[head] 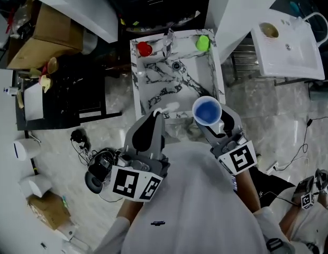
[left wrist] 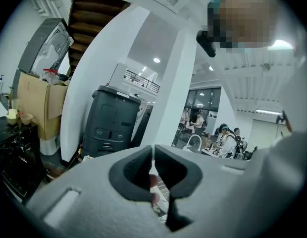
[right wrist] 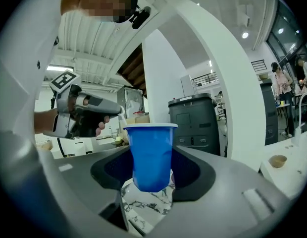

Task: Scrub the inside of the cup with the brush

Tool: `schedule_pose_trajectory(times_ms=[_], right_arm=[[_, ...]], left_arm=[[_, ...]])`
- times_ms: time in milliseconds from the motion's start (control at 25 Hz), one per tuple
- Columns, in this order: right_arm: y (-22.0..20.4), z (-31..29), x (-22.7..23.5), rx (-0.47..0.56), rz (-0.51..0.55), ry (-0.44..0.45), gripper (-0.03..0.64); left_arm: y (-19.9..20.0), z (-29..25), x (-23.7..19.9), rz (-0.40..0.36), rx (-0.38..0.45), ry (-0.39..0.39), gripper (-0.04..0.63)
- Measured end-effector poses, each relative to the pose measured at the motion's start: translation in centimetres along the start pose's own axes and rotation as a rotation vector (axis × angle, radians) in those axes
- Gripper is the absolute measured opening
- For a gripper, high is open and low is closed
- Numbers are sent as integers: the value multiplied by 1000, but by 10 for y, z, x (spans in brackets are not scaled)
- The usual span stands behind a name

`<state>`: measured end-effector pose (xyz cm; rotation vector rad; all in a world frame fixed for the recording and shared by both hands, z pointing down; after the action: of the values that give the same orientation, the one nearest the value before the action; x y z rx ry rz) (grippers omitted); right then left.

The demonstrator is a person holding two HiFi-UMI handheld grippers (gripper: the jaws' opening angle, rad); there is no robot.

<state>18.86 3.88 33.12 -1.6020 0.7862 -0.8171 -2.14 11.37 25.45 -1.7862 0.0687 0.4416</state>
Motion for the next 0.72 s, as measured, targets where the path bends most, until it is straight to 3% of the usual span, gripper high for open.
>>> schedule_pose_trajectory(times_ms=[360, 720], right_arm=[[-1, -32, 13, -1, 40, -32, 239], [-11, -74, -20, -23, 62, -117, 239]], left_arm=[[24, -25, -15, -22, 11, -73, 18], [48, -17, -65, -33, -6, -187, 18]])
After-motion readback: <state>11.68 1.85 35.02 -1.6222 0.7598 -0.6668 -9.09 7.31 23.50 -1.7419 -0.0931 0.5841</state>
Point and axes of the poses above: the fingertips, and each gripper's own axes: z backward along the fingers, x to its right, y out of its top, the point moved 10 cm from there along z, backward along the fingers, and after that the axes turned 3 degrees about -y, right-handed, at the moved point
